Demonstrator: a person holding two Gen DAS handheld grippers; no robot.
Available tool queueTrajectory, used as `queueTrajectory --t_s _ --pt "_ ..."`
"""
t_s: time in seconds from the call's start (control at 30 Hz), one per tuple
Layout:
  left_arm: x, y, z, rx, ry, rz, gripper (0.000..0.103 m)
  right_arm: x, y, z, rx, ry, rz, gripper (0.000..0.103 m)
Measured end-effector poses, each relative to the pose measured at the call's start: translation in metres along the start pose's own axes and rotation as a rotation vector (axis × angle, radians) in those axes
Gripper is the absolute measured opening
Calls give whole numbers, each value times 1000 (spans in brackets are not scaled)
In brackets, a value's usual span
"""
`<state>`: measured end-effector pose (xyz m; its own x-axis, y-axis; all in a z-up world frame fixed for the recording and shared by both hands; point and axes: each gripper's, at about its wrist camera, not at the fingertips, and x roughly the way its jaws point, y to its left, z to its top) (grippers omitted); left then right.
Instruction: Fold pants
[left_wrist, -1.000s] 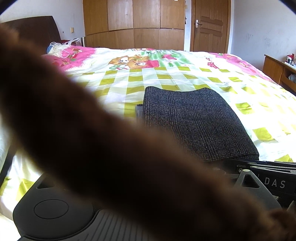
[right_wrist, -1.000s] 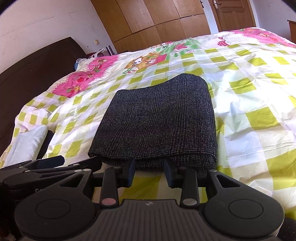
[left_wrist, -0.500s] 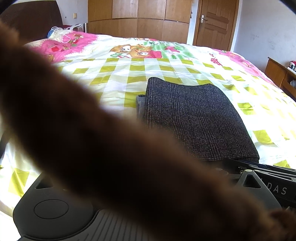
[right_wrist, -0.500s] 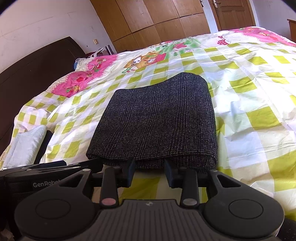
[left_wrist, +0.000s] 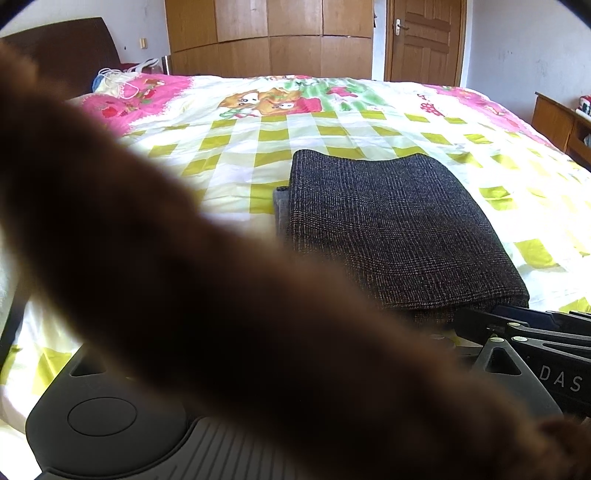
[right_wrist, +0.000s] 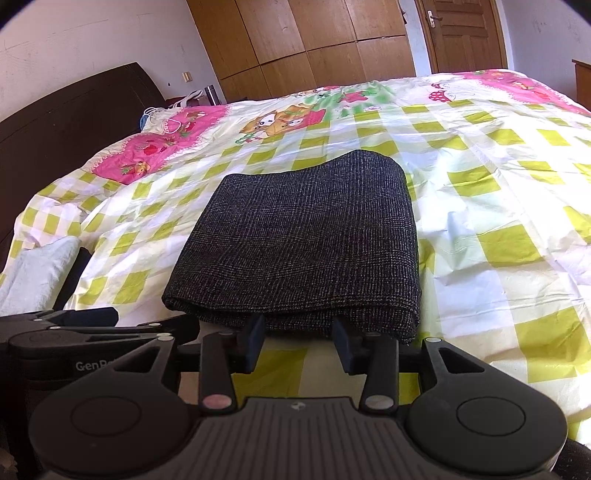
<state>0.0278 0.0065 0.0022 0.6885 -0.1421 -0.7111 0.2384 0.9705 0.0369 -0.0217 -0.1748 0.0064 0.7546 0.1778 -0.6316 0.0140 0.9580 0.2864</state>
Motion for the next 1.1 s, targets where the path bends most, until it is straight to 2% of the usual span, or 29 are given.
queueTrajectory --t_s 0.23,0.47,1.1 --pt "2 4 0 -21 6 -9 99 2 0 0 -2 9 -4 56" --pt "3 1 -1 0 7 3 98 2 0 -1 -4 18 -18 56" --pt "2 -2 -2 23 25 -22 98 -5 1 -4 5 21 -62 57"
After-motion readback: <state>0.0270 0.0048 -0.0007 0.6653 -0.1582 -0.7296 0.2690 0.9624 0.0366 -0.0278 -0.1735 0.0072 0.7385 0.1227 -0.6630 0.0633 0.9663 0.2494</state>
